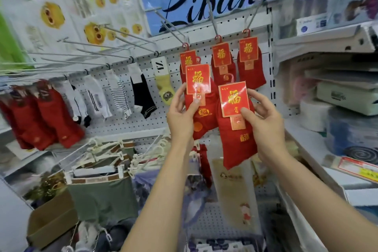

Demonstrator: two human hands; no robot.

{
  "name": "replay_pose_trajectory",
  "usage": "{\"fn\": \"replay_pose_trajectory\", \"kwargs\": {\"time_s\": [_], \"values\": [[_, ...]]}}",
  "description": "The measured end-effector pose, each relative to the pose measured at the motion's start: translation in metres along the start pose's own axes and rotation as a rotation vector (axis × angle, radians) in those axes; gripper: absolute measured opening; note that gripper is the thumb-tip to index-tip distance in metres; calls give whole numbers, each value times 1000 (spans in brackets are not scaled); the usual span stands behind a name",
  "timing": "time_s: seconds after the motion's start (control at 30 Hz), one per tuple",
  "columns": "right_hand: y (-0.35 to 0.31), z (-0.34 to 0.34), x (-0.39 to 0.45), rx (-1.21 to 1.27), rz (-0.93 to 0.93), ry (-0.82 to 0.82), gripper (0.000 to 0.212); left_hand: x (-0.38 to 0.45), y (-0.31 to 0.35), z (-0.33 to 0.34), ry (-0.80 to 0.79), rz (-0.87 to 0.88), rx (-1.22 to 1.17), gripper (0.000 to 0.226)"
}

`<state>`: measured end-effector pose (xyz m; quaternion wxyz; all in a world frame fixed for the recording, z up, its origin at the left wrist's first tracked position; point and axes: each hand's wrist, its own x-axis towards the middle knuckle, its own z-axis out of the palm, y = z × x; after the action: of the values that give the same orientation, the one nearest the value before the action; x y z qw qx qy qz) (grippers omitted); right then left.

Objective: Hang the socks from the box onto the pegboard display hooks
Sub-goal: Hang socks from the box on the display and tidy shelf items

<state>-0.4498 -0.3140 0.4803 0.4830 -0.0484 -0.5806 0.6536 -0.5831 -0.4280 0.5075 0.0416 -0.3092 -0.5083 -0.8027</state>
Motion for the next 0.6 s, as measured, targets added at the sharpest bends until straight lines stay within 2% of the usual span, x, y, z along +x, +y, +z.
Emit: {"fn": "replay_pose_trajectory", "kwargs": {"time_s": [0.2,0.33,0.6], "values": [[18,37,33,17,-27,101,41,82,-8,4,-40,-32,-95,48],[30,52,50,8,-46,141,41,129,-17,15,-53,13,-105,48],[34,46,78,-49,-84,155,42,172,-42,36,52,70,-108,52]]}}
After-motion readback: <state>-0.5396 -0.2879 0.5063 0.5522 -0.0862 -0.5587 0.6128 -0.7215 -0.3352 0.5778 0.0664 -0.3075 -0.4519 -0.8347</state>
